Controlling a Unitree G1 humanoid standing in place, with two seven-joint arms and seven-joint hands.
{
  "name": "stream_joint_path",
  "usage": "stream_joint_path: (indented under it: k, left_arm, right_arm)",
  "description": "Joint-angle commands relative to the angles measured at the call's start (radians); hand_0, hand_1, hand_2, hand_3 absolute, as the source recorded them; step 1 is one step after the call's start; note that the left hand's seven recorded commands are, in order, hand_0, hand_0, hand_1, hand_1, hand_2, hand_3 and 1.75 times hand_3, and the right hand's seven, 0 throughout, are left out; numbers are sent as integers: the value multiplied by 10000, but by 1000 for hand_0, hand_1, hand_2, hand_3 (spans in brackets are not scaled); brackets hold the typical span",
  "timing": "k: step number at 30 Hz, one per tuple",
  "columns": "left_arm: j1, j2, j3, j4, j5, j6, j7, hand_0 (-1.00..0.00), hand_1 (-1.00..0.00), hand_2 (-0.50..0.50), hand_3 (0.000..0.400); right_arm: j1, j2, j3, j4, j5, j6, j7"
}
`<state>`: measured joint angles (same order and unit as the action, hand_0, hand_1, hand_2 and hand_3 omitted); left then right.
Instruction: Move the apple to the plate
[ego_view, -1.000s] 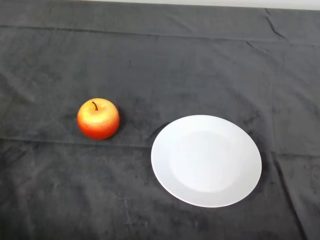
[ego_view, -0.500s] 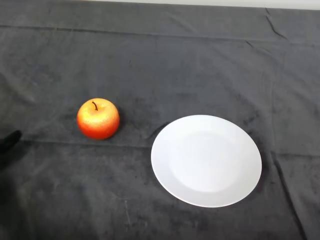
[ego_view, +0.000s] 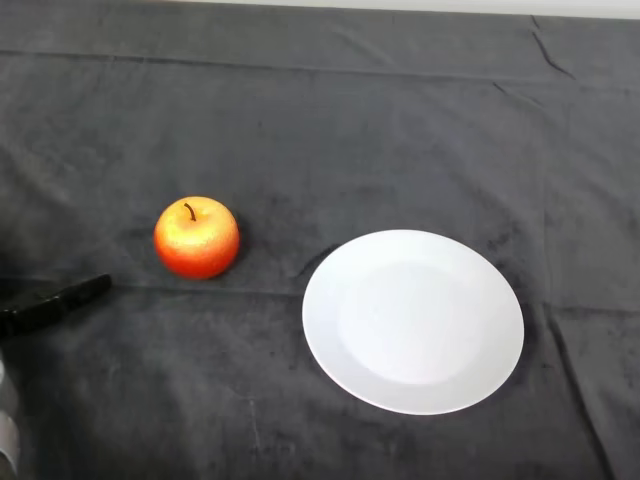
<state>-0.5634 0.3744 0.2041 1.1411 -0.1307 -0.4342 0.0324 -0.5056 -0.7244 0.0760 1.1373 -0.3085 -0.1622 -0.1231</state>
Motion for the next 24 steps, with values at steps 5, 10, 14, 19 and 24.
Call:
stream_joint_path:
  k: [5,10,14,19,24]
  left_arm:
    - [-431,-424,-638,-518,572,-265,47,0,0,0,0]
    - [-533,-608,-1040,-531,900,-342,70,0,0,0,0]
    - [-554,-651,-1307,-541,1108,-448,24,0,0,0,0]
    - [-565,-721,-1604,-540,1343,-562,56,0,0,0,0]
    - [-648,-904,-1943,-530,1580,-639,183,0,0,0,0]
  right_arm:
    - [719,355,171,203,-130,117,130]
    - [724,355,169,192,-128,123,132]
    - [727,354,168,185,-127,127,134]
    - [730,354,166,178,-127,132,136]
    - [732,354,165,173,-126,136,137]
